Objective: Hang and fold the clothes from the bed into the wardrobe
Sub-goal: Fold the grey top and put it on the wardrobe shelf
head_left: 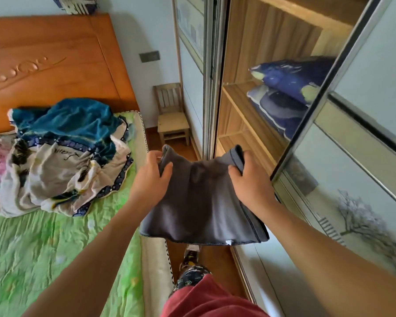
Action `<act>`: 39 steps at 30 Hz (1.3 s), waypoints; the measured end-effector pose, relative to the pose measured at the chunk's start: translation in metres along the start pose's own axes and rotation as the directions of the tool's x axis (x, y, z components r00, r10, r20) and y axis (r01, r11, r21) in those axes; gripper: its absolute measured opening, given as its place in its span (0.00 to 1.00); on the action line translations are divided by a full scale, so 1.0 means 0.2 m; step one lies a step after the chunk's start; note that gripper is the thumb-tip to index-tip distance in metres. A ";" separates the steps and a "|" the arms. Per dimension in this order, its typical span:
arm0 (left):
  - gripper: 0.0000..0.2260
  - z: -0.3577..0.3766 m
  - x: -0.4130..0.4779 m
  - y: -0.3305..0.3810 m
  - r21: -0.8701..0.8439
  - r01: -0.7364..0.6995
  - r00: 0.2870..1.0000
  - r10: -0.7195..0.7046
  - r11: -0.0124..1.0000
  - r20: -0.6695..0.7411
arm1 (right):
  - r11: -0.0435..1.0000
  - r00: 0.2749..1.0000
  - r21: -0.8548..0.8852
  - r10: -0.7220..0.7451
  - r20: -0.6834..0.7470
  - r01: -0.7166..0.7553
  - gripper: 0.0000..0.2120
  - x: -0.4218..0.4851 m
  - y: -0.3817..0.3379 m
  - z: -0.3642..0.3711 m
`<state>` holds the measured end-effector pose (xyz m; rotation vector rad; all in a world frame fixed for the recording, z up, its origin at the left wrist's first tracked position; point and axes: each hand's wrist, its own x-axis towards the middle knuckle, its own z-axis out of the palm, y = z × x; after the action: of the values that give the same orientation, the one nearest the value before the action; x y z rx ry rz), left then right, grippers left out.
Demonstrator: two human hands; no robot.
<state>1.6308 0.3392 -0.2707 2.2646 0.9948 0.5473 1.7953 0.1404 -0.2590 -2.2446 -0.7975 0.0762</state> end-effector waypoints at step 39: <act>0.07 0.24 2.58 0.38 -0.253 -0.319 0.786 0.404 0.913 0.467 | 0.724 0.765 0.515 0.617 -0.184 -0.459 0.22 1.93 -0.29 0.38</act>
<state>2.0245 0.6737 -0.1907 2.2803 0.2344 0.1417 2.0552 0.4371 -0.2069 -1.8951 0.1068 0.1269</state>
